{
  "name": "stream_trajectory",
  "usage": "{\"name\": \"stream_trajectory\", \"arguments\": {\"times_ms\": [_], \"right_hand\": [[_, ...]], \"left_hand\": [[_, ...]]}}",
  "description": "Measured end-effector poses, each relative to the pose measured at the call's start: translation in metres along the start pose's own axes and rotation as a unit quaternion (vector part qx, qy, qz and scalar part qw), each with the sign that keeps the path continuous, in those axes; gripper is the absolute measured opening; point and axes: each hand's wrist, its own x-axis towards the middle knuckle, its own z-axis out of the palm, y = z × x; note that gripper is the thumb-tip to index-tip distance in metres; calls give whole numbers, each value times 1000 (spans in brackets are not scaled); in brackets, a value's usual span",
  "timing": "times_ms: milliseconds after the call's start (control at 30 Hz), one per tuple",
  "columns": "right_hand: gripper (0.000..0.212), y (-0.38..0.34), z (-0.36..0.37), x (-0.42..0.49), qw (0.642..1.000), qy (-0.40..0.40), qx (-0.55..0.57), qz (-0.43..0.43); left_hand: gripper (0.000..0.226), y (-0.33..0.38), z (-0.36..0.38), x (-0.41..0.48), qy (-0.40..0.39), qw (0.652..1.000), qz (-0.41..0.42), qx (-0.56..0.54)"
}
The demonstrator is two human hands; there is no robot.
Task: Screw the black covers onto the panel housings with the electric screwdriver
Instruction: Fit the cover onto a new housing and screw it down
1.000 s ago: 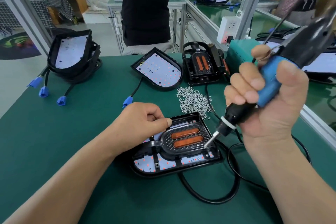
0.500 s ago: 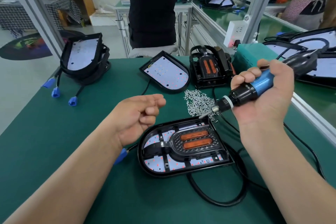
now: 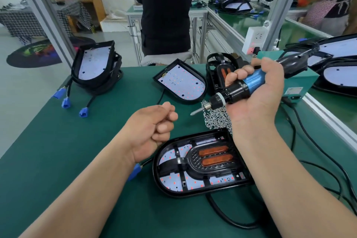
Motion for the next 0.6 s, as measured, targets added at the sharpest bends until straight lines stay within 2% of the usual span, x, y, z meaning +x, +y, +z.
{"name": "stream_trajectory", "arguments": {"times_ms": [133,600], "right_hand": [[8,2,-7,-5,1000,-4,-15,3],[12,-1,-3,-8,1000,-21,11,-19]], "left_hand": [[24,-2,-2,1,-41,999,11,5],[18,0,-7,-4,-155,984,43,71]]}}
